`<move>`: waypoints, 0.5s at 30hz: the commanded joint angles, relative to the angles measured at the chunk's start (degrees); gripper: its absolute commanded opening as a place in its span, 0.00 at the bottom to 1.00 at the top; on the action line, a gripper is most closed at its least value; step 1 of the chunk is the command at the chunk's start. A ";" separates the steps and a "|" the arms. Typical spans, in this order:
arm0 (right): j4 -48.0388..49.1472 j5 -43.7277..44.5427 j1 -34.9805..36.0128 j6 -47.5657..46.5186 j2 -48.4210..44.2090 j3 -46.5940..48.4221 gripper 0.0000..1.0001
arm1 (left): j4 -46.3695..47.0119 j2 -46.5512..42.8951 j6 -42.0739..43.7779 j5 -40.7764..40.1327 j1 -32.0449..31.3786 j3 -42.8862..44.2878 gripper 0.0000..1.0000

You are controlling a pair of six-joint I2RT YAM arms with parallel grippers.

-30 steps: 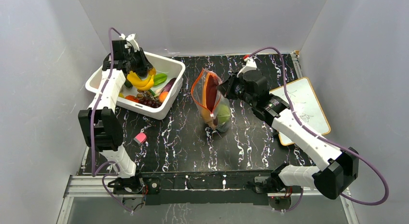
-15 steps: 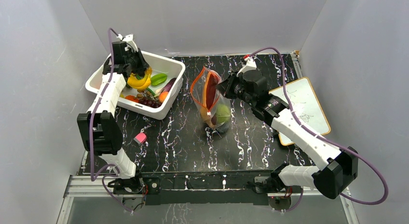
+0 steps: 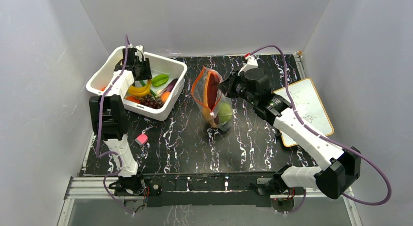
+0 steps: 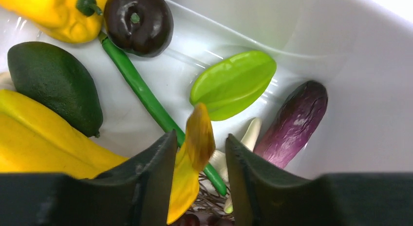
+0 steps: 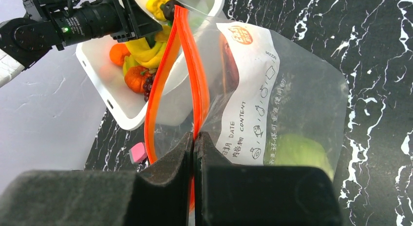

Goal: Place the food in the zip-top bag and seal the zipper
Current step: Adjust the fake fruit in the bin.

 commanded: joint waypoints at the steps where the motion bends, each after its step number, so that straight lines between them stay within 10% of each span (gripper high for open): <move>1: 3.43 1.11 -0.17 -2.11 -2.13 4.59 0.00 | -3.27 -0.65 5.30 2.80 0.27 5.38 0.48; 15: 0.85 1.79 -0.10 -4.11 -1.45 8.33 0.00 | -6.30 1.51 36.70 24.42 -0.19 6.96 0.75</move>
